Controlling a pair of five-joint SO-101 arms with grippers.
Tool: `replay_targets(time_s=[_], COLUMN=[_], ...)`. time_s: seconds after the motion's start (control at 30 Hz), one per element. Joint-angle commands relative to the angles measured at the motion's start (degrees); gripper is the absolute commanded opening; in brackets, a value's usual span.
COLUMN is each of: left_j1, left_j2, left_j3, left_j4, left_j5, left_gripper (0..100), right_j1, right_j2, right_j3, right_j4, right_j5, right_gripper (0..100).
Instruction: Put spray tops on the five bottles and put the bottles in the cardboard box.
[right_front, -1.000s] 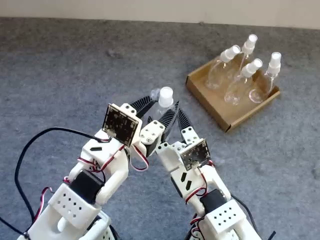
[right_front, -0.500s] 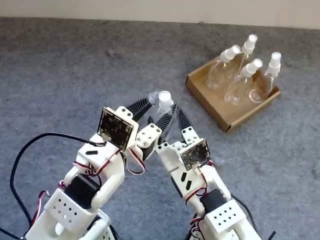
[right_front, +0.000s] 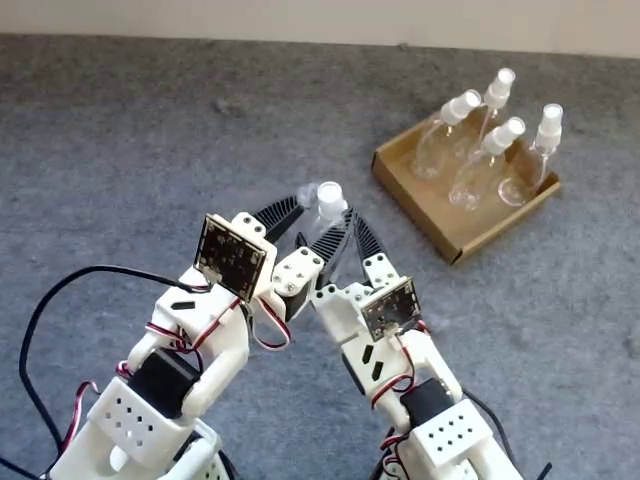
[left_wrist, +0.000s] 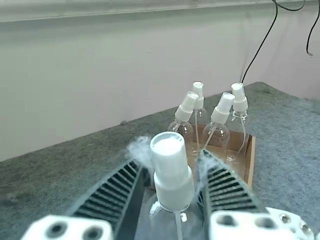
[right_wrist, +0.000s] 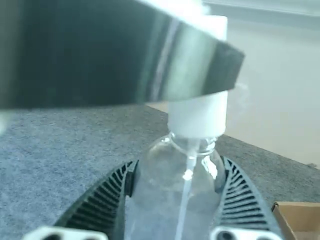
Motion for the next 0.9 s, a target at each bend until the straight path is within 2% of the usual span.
replay_targets(time_s=[0.0, 0.3, 0.6, 0.73, 0.8, 0.87], left_j1=[0.75, 0.40, 0.40, 0.31, 0.31, 0.31], left_j2=[-1.27, -1.36, -1.36, -1.36, -1.36, -1.36], left_j3=[-4.88, -13.23, -23.25, -26.15, -26.33, -26.24], left_j4=[4.31, 14.86, 33.23, 38.86, 40.97, 41.85], left_j5=[-0.18, -0.35, -0.44, -0.44, -0.44, -0.44], left_gripper=[23, 23, 23, 23, 21, 14], right_j1=[0.04, 0.04, 0.04, 0.04, 0.04, 0.04], right_j2=[-0.75, -0.75, -0.66, -0.57, -0.57, -0.57], right_j3=[7.34, 7.34, 7.34, 7.34, 7.34, 7.34], right_j4=[0.48, 0.57, 0.57, 0.57, 0.57, 0.57], right_j5=[0.44, 0.44, 0.44, 0.35, 0.35, 0.35], right_gripper=[14.9, 14.9, 14.9, 14.9, 14.9, 14.9])
